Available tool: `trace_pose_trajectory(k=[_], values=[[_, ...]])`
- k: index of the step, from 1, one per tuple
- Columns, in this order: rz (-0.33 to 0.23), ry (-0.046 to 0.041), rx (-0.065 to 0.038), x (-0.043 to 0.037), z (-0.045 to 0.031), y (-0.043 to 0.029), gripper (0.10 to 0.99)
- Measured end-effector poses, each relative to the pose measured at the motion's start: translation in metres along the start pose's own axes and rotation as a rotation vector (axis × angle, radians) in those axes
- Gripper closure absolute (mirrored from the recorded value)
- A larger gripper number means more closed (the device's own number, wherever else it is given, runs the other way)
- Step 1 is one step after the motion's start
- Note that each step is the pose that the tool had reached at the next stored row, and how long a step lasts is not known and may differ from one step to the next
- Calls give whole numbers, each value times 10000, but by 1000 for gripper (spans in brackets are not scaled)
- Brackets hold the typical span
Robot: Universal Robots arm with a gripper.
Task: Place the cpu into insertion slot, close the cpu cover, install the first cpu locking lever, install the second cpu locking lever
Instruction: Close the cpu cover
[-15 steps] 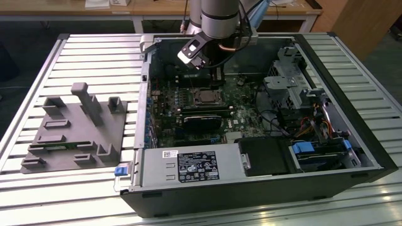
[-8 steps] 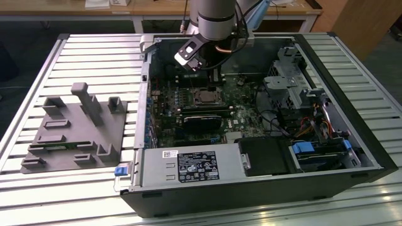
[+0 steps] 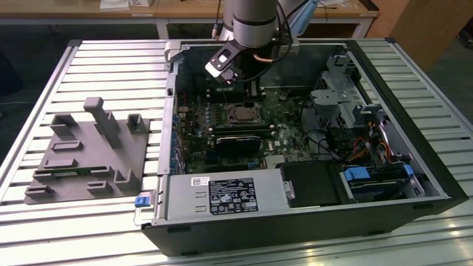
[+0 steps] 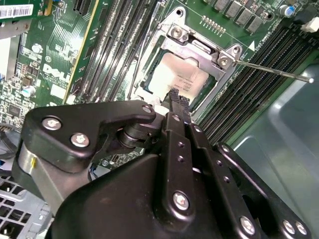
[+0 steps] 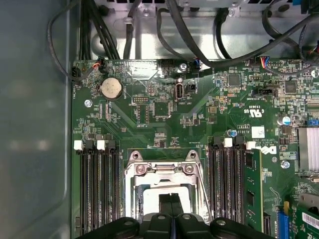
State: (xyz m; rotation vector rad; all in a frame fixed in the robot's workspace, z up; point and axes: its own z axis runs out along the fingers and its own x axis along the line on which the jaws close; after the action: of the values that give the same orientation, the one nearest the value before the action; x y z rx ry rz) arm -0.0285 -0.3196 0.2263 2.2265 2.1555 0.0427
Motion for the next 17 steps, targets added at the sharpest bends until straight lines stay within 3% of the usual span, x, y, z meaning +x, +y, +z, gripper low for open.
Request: trace_pose_trajectory(k=[17], values=[[-2958, 147, -28, 0, 1, 0, 980]])
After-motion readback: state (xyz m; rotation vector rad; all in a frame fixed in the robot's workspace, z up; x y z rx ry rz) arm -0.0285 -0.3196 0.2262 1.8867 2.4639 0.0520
